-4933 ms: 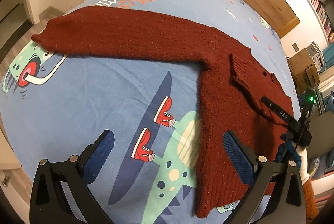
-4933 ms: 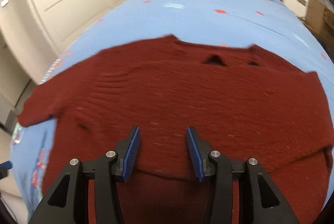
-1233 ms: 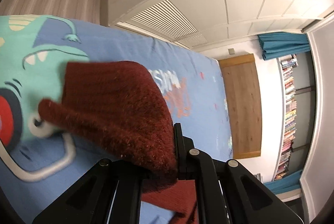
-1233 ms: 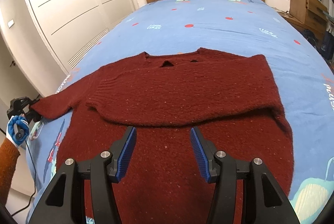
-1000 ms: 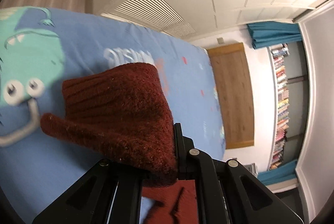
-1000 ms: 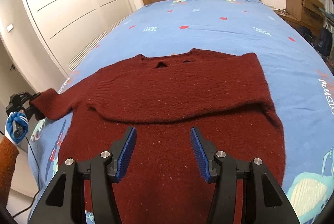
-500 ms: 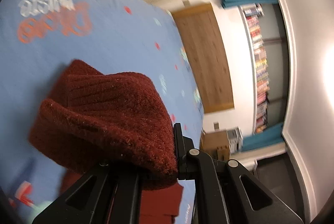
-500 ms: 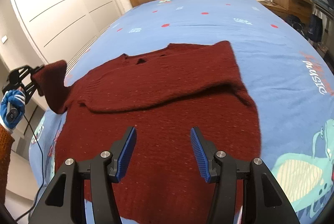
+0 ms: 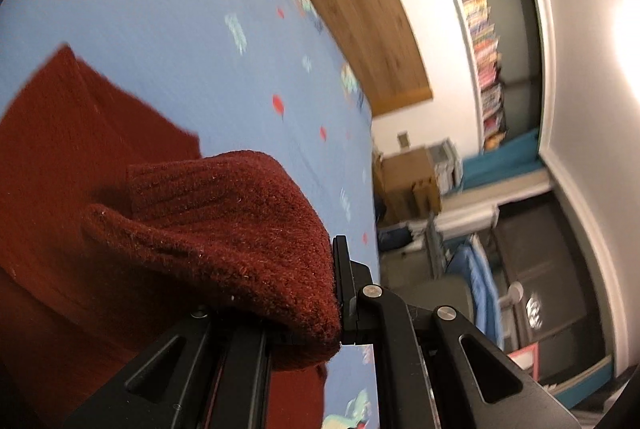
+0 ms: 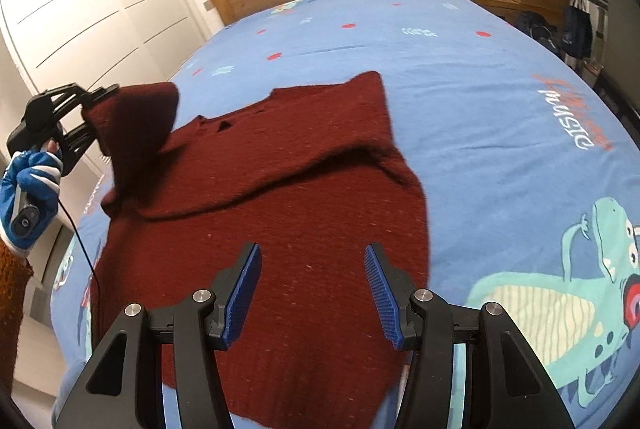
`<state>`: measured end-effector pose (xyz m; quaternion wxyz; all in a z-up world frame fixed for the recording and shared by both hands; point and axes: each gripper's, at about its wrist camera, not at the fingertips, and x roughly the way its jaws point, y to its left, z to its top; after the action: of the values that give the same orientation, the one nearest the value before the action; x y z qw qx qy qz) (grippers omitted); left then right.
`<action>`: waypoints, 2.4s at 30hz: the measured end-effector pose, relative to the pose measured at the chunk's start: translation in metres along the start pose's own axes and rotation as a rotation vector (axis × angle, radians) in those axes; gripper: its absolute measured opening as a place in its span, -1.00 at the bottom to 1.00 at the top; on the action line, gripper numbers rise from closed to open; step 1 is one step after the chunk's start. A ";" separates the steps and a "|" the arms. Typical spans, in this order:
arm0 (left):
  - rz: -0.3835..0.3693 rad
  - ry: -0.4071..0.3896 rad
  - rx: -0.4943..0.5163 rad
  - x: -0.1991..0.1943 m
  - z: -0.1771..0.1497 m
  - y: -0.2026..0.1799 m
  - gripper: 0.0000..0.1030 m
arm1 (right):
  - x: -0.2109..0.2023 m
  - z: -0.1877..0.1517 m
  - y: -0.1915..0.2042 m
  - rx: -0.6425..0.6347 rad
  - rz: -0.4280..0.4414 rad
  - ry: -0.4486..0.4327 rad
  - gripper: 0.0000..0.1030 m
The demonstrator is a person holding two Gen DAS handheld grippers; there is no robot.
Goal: Fold small clothes
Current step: 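Fold the held sleeve across the sweater body with the left gripper, release, then move the open left gripper over the sweater hem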
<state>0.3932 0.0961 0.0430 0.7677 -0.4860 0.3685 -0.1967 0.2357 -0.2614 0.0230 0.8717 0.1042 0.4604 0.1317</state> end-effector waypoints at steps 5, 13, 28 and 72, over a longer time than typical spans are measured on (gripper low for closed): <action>0.086 0.115 0.070 0.033 -0.036 0.004 -0.89 | 0.001 -0.003 -0.011 0.017 -0.010 0.007 0.07; 0.275 0.267 0.201 0.044 -0.109 0.032 -0.89 | 0.006 -0.005 -0.013 0.020 -0.007 0.018 0.07; 0.271 0.139 0.055 0.028 -0.074 0.037 -0.43 | 0.010 -0.001 -0.011 0.010 -0.002 0.013 0.07; 0.494 0.278 0.596 0.089 -0.178 -0.030 0.02 | 0.008 -0.003 -0.016 0.024 -0.026 0.017 0.08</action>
<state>0.3186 -0.0831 -0.0089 0.8420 -0.1081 0.5011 -0.1683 0.2399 -0.2736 0.0107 0.8680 0.1076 0.4707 0.1157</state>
